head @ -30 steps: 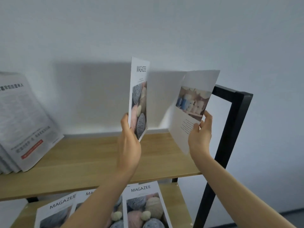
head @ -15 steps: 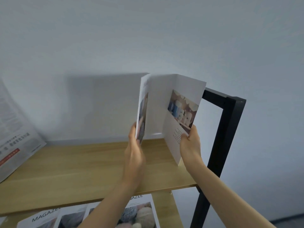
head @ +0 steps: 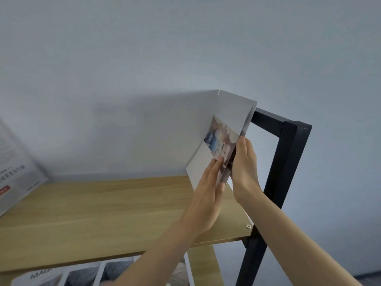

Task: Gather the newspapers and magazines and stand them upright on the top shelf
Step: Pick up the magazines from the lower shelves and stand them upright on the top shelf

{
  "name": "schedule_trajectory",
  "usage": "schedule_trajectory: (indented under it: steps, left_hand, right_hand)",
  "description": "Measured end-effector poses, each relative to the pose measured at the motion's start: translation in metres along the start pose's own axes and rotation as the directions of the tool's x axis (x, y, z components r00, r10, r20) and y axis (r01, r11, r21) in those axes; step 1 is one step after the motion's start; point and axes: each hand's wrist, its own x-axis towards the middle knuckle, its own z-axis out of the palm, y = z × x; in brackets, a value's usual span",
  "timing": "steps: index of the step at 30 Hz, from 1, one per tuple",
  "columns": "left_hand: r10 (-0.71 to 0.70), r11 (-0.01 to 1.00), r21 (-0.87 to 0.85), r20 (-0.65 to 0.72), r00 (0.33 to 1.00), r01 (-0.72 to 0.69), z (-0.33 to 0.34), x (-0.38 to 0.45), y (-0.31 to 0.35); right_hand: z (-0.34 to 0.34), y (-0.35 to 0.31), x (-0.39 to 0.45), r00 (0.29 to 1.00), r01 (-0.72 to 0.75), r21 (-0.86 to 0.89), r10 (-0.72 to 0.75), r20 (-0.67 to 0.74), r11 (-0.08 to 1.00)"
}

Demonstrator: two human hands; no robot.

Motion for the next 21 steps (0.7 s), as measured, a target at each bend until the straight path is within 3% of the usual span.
schedule_trajectory:
  steps: [9, 17, 21]
  left_hand:
    - [0.04, 0.995, -0.098, 0.094, 0.995, -0.031, 0.0, 0.019, -0.012]
    - [-0.087, 0.953, -0.272, 0.185, 0.979, 0.136, -0.002, 0.024, -0.015]
    - [-0.168, 0.986, 0.029, 0.075, 0.983, 0.166, -0.001, 0.021, -0.014]
  right_hand:
    - [0.004, 0.004, -0.001, 1.0, 0.022, -0.021, -0.022, 0.01, 1.0]
    - [0.004, 0.006, 0.003, 0.999, 0.022, -0.049, -0.024, -0.027, 0.999]
    - [0.004, 0.006, 0.004, 1.0, 0.011, -0.074, -0.013, -0.024, 0.997]
